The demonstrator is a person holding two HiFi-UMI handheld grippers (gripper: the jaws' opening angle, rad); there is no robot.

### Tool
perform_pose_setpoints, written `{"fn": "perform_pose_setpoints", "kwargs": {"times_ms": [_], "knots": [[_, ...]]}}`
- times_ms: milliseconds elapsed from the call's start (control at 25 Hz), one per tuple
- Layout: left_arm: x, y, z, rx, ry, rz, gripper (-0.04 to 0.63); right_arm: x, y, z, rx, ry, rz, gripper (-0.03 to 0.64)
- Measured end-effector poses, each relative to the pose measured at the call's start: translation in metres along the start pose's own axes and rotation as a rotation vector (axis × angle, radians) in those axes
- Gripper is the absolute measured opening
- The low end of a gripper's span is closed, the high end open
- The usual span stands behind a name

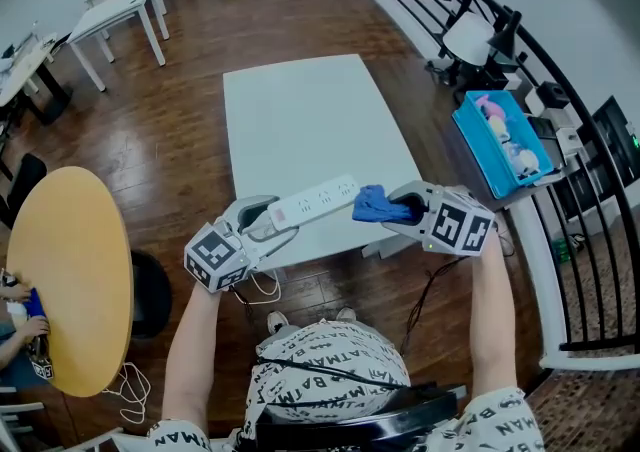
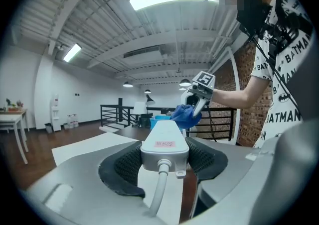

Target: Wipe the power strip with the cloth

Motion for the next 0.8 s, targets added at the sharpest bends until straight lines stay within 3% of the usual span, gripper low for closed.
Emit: {"fn": "perform_pose_setpoints", "kwargs": {"times_ms": [160, 480, 800], "knots": [[0.007, 0.003, 0.0, -0.011, 0.002, -0.053, 0.278, 0.003, -0.011, 0.006, -0.011, -0.036, -0.016, 0.121], [0.06, 0.032, 0.0, -0.134, 0.146, -0.215, 0.278, 0.043, -0.016, 0.037, -0.028, -0.142, -0.058, 0.121], [0.092, 0.044, 0.009, -0.15, 0.229, -0.294, 0.278, 0.015, 0.051, 0.057, -0.08, -0.24, 0.149, 0.121]]}}
Point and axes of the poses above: the fingertips, and each gripper's own axes: y forward along the fingers, x to its right, z out of its top, the point moved 4 cm from there along -y, backward along the fingers, and after that the axes turned 6 degrees about -z, right-handed, at the moved point
